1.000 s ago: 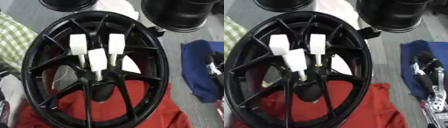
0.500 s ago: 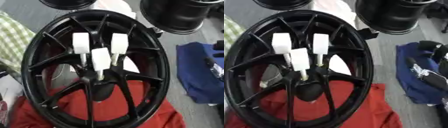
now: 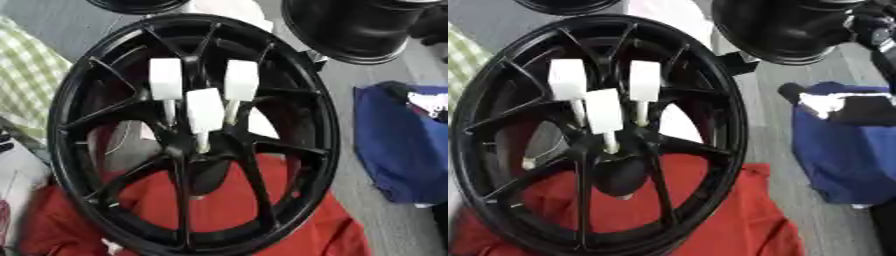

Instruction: Pull the pin out of the wheel hub.

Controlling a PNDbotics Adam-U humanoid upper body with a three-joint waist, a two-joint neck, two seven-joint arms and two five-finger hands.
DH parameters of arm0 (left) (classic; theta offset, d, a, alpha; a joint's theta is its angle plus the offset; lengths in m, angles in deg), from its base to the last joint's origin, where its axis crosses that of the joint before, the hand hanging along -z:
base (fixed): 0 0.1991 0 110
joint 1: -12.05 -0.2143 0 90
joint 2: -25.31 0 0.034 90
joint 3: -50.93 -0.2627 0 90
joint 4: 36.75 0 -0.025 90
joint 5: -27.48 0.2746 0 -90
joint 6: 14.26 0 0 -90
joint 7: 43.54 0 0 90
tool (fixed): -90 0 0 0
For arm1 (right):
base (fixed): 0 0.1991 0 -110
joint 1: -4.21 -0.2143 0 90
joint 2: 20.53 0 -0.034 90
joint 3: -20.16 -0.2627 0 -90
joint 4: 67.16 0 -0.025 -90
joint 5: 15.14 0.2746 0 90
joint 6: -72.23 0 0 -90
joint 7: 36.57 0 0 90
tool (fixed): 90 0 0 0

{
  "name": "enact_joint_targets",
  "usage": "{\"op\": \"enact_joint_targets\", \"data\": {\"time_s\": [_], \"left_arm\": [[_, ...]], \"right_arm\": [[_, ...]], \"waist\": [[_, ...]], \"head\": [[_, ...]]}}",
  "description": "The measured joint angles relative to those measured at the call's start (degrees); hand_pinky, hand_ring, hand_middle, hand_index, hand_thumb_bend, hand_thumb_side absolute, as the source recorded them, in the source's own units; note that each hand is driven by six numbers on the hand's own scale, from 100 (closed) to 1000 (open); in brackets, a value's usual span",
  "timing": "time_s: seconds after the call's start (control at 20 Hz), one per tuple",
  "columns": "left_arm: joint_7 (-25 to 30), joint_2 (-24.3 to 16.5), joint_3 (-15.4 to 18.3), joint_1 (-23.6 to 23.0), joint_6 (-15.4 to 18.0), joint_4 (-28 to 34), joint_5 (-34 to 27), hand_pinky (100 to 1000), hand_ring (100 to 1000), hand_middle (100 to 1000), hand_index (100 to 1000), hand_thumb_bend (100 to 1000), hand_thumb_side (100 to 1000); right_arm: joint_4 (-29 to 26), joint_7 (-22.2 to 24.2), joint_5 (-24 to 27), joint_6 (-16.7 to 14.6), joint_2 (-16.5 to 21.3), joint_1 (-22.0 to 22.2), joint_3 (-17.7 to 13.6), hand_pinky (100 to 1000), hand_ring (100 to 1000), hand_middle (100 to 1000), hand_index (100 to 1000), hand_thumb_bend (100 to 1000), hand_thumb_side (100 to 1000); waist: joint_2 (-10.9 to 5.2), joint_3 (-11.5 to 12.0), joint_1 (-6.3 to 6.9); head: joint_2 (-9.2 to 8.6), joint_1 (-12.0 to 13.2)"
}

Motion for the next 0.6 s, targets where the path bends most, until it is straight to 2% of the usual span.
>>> {"op": "enact_joint_targets", "data": {"time_s": [0.15,0.25,0.4,0.6], "left_arm": [[0.29,0.02,-0.17,-0.01,-0.07,0.0,0.05,602,573,507,671,140,1000],[0.43,0.06,-0.36,-0.01,-0.09,0.0,0.15,603,573,507,671,140,1000],[0.74,0.06,-0.69,-0.02,-0.18,-0.02,0.53,603,573,507,672,137,1000],[1.09,0.06,-0.75,-0.12,-0.23,-0.06,0.99,604,574,508,672,139,1000]], "right_arm": [[-0.02,2.33,-0.3,2.21,3.44,-3.84,1.11,754,784,735,795,560,391],[-0.02,3.92,0.04,3.57,4.24,-6.42,2.06,757,794,744,796,563,390],[-0.03,6.3,0.08,5.06,3.77,-10.27,4.59,770,808,759,795,568,391],[1.46,9.61,-1.47,4.96,0.02,-15.57,9.1,774,818,768,793,545,392]], "waist": [[-0.19,0.71,0.09],[-0.32,0.95,0.07],[-0.82,1.04,-0.13],[-1.63,0.89,-0.22]], "head": [[0.27,-0.51],[0.29,-0.89],[0.35,-1.32],[0.79,-2.04]]}}
